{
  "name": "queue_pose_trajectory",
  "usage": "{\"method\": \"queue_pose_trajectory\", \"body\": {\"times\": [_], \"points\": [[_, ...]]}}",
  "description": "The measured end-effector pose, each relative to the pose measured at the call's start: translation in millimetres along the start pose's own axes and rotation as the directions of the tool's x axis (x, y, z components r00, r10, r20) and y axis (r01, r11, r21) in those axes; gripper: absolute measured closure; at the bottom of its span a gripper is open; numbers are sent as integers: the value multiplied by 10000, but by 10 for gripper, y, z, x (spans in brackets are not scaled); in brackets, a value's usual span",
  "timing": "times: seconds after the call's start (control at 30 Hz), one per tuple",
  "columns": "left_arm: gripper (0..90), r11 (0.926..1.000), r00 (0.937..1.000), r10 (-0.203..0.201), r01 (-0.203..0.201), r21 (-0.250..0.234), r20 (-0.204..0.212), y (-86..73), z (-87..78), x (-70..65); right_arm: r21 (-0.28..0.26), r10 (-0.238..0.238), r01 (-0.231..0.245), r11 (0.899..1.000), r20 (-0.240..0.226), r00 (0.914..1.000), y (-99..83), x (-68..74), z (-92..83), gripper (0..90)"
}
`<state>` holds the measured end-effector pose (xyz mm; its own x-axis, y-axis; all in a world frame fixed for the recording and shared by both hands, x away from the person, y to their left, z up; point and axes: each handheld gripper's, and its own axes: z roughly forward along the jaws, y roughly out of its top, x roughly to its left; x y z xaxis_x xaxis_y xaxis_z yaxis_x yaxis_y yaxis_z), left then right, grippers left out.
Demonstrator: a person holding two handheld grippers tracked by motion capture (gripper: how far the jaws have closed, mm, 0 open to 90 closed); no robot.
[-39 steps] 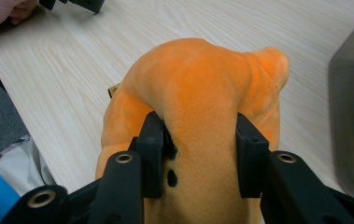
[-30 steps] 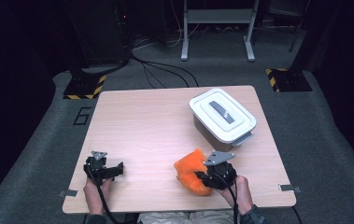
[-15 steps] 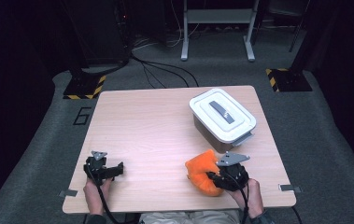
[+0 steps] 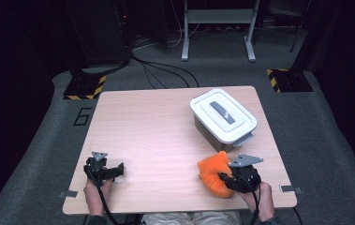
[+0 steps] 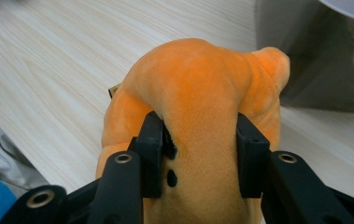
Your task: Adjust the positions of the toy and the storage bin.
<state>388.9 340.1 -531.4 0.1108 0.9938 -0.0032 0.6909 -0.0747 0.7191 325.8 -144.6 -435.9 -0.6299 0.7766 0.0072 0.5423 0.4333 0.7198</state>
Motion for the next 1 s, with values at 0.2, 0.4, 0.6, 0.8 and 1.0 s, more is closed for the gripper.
{"method": "queue_pose_trajectory", "body": {"times": [0.2,0.4,0.6,0.8,1.0], "points": [[6,10000,10000,0,0,6,1,0,-1,0,76,192,-194,9998,259,9995,-88,-111,-67,612],[6,10000,10000,6,-6,5,1,0,0,0,83,533,-538,9985,485,9974,-168,-197,-120,612],[6,10000,10000,0,0,2,1,0,0,0,34,800,-805,9968,774,9938,-231,-293,-180,612],[6,10000,10000,8,-8,4,1,0,0,1,-43,1113,-1115,9938,1075,9879,-289,-389,-236,612],[6,10000,10000,1,-1,4,2,0,0,0,-52,1321,-1329,9911,1542,9792,-332,-478,-285,611]]}}
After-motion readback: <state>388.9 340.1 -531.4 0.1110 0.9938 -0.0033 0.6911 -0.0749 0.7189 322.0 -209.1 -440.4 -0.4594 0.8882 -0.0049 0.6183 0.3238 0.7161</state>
